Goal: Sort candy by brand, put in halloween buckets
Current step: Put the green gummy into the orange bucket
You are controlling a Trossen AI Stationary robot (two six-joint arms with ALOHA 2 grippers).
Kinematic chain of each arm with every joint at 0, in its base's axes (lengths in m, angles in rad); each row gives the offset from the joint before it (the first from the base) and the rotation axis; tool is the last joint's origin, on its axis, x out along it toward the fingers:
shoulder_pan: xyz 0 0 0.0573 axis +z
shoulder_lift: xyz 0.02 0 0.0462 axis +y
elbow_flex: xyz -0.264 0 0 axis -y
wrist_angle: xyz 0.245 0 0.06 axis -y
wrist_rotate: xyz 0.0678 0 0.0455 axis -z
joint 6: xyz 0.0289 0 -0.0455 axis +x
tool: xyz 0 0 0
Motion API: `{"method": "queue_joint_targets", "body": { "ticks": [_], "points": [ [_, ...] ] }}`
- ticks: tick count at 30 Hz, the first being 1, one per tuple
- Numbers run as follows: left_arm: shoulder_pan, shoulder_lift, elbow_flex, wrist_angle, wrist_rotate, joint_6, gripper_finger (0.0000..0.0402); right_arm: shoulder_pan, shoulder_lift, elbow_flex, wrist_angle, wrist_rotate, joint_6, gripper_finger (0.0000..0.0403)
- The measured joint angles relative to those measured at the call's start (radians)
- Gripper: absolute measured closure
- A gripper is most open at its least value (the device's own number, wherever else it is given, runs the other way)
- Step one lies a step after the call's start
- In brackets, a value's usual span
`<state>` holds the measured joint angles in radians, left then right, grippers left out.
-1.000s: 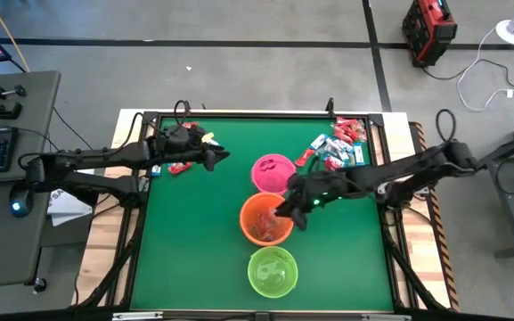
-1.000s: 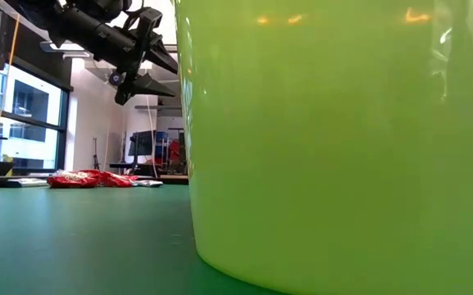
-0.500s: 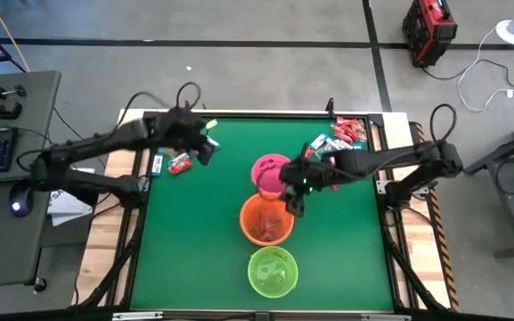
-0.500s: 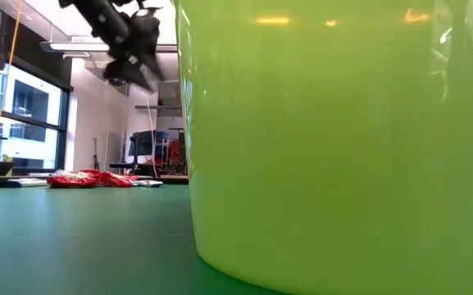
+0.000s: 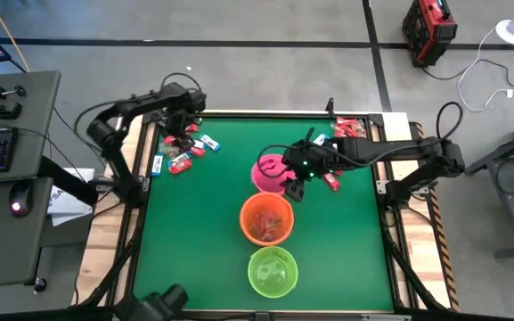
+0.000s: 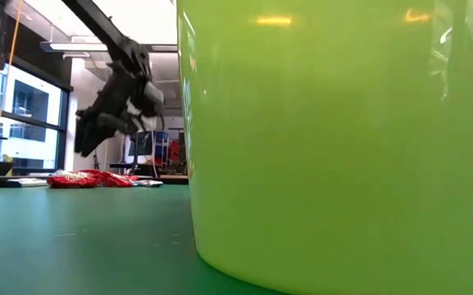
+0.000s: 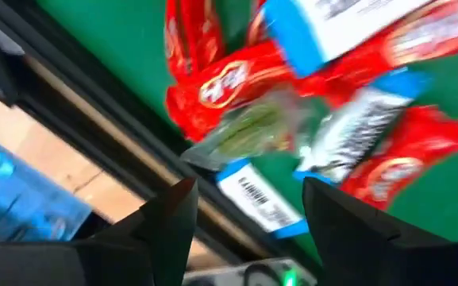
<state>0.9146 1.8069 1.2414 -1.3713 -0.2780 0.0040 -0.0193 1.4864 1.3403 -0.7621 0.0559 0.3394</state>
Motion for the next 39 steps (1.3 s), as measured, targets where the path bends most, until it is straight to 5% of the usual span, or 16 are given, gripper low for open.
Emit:
{"method": "queue_joint_targets", "body": {
  "ticks": [24, 27, 32, 39],
  "points": [
    [0.042, 0.193, -0.005, 0.032, -0.038, 0.041, 0.0233, 0.030, 0.000, -0.001, -0.005, 0.000, -0.005, 0.0146],
    [0.042, 0.196, -0.005, 0.027, -0.044, 0.064, 0.0265, 0.041, 0.000, -0.001, -0.004, 0.000, -0.005, 0.0146],
    [0.041, 0.179, -0.005, 0.013, -0.046, 0.085, 0.0383, 0.053, 0.000, -0.001, -0.004, 0.019, -0.004, 0.0146],
    [0.041, 0.046, 0.007, -0.001, -0.044, 0.121, 0.0400, 0.054, 0.000, -0.001, -0.004, 0.022, -0.005, 0.0146]
  ]
}}
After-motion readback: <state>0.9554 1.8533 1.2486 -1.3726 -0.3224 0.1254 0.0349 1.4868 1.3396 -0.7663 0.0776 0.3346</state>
